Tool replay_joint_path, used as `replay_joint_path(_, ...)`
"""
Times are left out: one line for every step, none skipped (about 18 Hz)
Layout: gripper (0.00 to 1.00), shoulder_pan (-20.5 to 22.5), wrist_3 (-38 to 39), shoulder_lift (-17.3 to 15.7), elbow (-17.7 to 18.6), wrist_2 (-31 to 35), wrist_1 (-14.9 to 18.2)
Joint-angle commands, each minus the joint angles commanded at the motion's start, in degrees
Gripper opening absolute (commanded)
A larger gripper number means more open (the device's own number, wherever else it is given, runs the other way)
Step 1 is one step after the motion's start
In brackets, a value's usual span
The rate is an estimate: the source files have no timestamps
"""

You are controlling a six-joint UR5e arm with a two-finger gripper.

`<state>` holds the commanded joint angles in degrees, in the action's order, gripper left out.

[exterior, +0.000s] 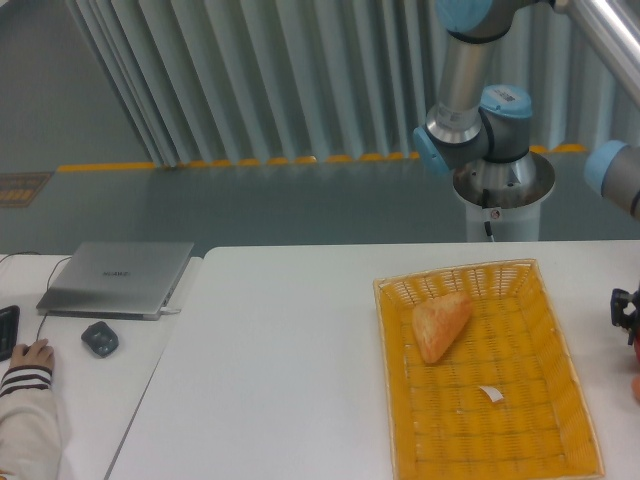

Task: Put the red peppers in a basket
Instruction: 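Carry the red pepper over the yellow basket and lower it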

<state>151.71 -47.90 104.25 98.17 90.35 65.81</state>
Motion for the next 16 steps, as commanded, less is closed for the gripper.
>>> replay_joint_path(0.55, -1.2, 0.0, -2.0, -0.1, -0.4, 1.7)
replay_joint_path(0.55, -2.9, 0.4, -4.0, -0.2, -2.0, 3.4)
replay_joint_path(0.55, -3.9, 0.7, -5.3, -0.2, -3.1, 4.5)
replay_joint_path(0.55, -4.8, 0.9, -6.5, -0.3, -3.9, 5.5)
replay_joint_path(0.55, -6.0, 1.4, -7.4, -0.3, -4.5, 5.9)
replay_joint_path(0.55, -7.4, 2.5, -7.7, -0.4, -4.5, 5.9)
replay_joint_path(0.55, -8.9, 3.8, -7.9, -0.7, -4.5, 5.8)
replay_joint_path(0.55, -10.3, 5.4, -7.8, -0.9, -4.5, 5.5)
replay_joint_path(0.55, -11.4, 7.3, -7.1, -1.7, -4.4, 5.2)
replay_joint_path(0.55, -12.7, 9.6, -5.8, -2.7, -4.3, 5.0)
replay_joint_path(0.55, -14.9, 12.6, -3.4, -4.6, -4.0, 4.2)
replay_joint_path(0.55, -16.0, 14.2, -1.9, -5.6, -4.0, 2.9)
replay_joint_path(0.55, -16.9, 15.6, -0.4, -6.7, -3.6, 1.7)
replay_joint_path(0.55, -17.8, 16.9, 1.1, -7.7, -3.3, 0.8)
replay_joint_path(0.55, -18.9, 18.0, 2.5, -9.0, -3.3, 0.3)
replay_joint_path(0.55, -19.6, 18.8, 3.8, -9.9, -3.2, -0.3)
